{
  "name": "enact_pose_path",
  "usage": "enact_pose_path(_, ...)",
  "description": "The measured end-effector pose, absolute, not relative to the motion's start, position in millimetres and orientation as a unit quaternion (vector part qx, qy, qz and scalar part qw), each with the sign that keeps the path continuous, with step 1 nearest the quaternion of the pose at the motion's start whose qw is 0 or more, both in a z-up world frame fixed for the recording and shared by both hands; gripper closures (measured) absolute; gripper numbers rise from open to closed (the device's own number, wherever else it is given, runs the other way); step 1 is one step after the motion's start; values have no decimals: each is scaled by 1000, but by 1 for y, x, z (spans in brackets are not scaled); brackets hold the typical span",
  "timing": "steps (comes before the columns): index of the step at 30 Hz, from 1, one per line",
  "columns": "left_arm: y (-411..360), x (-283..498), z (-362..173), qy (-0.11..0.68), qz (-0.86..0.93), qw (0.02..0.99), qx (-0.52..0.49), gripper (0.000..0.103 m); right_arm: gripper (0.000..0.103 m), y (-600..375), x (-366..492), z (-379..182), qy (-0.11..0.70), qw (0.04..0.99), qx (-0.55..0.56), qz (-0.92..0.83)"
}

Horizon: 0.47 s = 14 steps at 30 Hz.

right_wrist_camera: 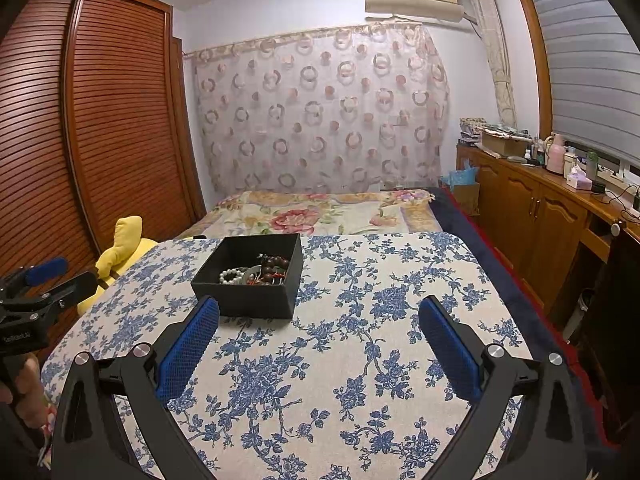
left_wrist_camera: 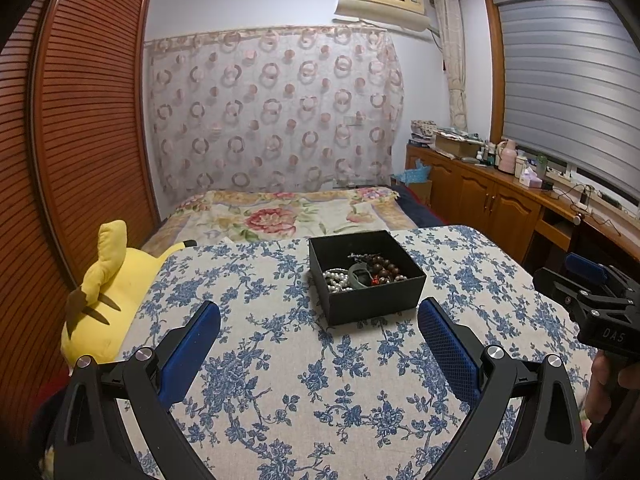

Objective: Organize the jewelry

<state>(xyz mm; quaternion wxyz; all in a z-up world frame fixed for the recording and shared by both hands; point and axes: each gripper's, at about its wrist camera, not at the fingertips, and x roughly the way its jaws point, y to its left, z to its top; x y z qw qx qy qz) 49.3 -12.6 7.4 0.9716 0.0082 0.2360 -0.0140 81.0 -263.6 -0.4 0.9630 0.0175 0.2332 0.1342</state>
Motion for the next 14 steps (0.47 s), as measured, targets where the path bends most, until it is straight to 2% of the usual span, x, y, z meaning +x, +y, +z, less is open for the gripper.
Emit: enact_pose_path(14, -15, 49, 6, 238, -15, 971, 7, 8, 2, -263, 81, -1, 233, 963, 18, 134)
